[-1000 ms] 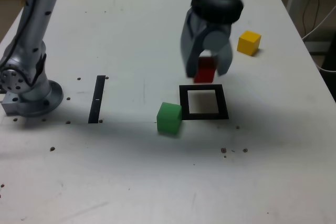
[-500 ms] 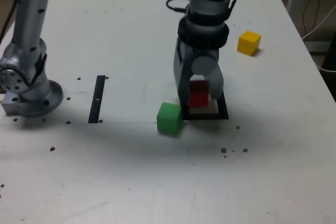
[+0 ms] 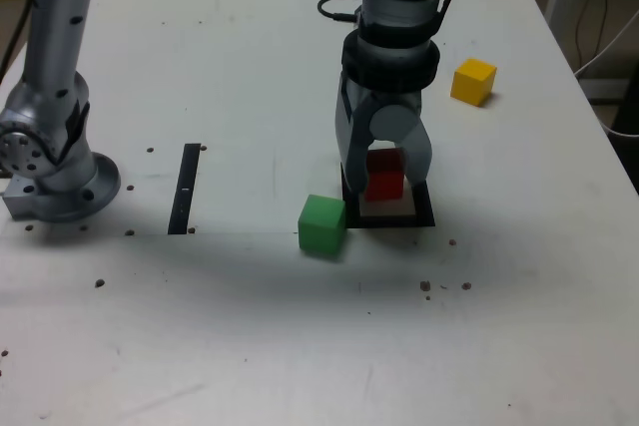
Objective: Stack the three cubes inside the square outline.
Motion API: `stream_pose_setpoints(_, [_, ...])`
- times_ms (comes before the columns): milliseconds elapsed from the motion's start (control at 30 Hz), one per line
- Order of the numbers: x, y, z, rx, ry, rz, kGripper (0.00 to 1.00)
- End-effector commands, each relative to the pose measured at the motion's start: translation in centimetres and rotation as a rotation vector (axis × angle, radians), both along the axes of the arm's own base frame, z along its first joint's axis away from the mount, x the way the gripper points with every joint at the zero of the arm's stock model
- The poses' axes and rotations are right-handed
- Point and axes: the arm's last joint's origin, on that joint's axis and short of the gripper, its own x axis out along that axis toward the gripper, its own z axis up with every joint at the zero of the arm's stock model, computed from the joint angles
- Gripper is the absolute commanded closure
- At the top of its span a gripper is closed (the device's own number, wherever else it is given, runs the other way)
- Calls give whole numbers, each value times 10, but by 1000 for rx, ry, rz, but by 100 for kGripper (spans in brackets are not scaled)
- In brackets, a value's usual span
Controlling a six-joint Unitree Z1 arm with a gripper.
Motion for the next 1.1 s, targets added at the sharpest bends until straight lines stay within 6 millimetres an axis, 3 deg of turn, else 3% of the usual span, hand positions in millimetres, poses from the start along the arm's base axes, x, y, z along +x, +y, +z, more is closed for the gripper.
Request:
stream_pose_setpoints(0, [2, 0, -5, 1, 11, 3, 64])
stream_pose_setpoints(200, [6, 0, -13, 3, 19, 5, 47])
stream_pose_setpoints(400, [8, 2, -17, 2, 7, 6, 11])
stream_pose_setpoints(467, [8, 2, -17, 0, 2, 7, 3])
stream_pose_setpoints(733, [1, 4, -7, 28, 8, 20, 1])
stream_pose_setpoints(933, [-7, 9, 25, 65, 34, 25, 1])
stream_pose_setpoints(1067, [2, 14, 51, 68, 38, 10, 1])
